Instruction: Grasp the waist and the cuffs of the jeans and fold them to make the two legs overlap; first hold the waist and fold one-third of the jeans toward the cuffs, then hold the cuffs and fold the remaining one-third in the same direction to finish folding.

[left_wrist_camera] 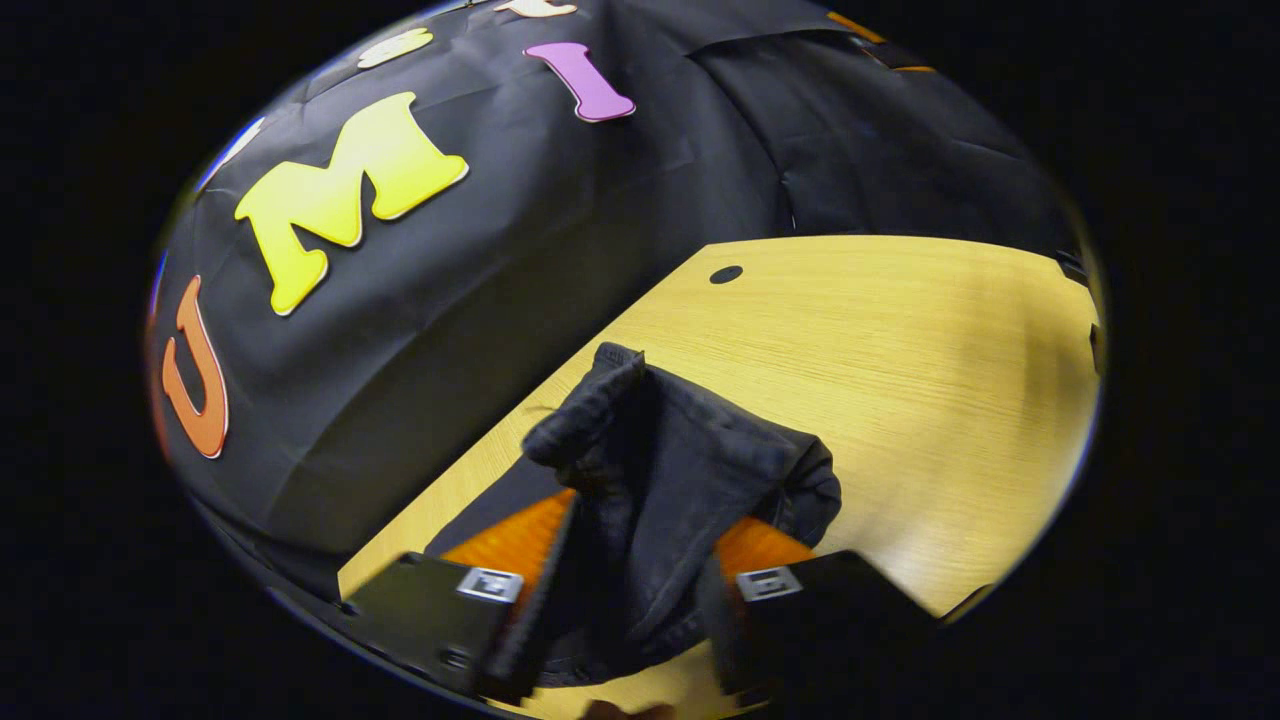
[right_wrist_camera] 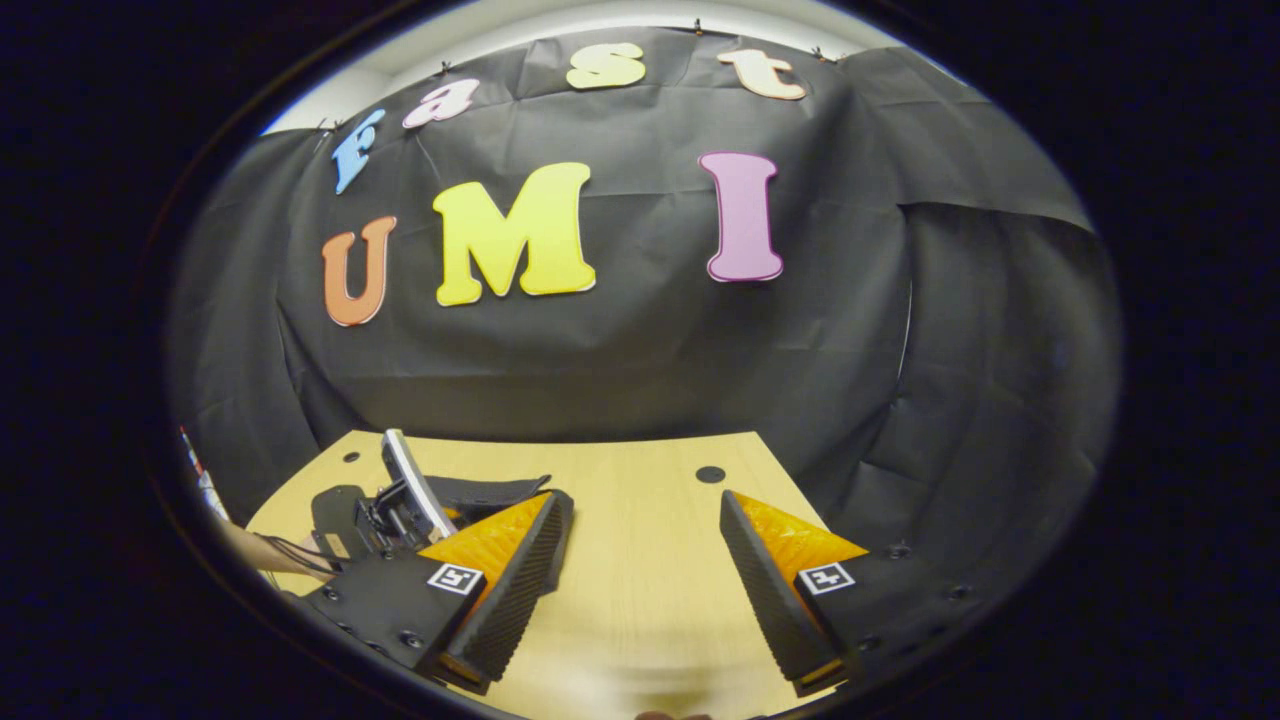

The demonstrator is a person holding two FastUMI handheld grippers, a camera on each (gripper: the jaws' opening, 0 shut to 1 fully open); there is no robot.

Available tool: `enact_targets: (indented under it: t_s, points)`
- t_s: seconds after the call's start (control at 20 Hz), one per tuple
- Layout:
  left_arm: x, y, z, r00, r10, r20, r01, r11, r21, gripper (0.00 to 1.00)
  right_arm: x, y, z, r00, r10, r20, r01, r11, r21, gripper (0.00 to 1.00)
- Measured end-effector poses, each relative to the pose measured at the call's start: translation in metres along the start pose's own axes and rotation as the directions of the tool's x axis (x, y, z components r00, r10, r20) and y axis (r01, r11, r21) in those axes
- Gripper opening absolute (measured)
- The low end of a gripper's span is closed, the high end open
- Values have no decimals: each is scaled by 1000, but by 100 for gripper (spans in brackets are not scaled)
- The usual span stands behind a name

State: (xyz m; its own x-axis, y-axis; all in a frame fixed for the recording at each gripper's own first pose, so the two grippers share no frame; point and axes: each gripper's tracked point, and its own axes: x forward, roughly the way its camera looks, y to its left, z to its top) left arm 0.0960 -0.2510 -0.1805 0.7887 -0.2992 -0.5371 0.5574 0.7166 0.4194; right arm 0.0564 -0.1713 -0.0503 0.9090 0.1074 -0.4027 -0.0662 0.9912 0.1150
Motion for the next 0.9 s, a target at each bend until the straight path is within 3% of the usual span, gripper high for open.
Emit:
enact_targets:
  t_s: [0.05, 0.1, 0.2, 0.35, 0.5, 0.6, 0.8, 0.9]
  points:
    - [-6, -1, 0, 1000, -5, 4, 6, 998, -55, 82, 1, 3, 1, 1000, 3, 3, -3, 1000, 0, 98]
    - [-12, 0, 2, 1000, 2, 14, -1, 995, -103, 82, 0, 7, 3, 1000, 7, 3, -7, 1000, 0, 98]
    - [-27, 7, 4, 999, 25, 36, -18, 984, -177, 95, 1, 16, 3, 1000, 18, 5, -18, 1000, -10, 98]
    - [-55, 21, 8, 996, 59, 66, -39, 962, -269, 94, 4, 37, 4, 999, 47, 3, -47, 999, -18, 98]
    - [-92, 49, 25, 983, 138, 124, -82, 922, -379, 95, 9, 65, 9, 996, 85, 8, -85, 996, -9, 98]
    - [-117, 76, 37, 965, 211, 153, -125, 890, -439, 96, 11, 88, 13, 993, 113, 13, -113, 993, -17, 98]
    - [-168, 120, 59, 933, 309, 183, -146, 793, -592, 99, 7, 130, 26, 986, 165, 26, -166, 986, 0, 98]
    - [-191, 144, 65, 911, 370, 183, -191, 771, -608, 99, 6, 149, 37, 980, 191, 49, -191, 982, -2, 98]
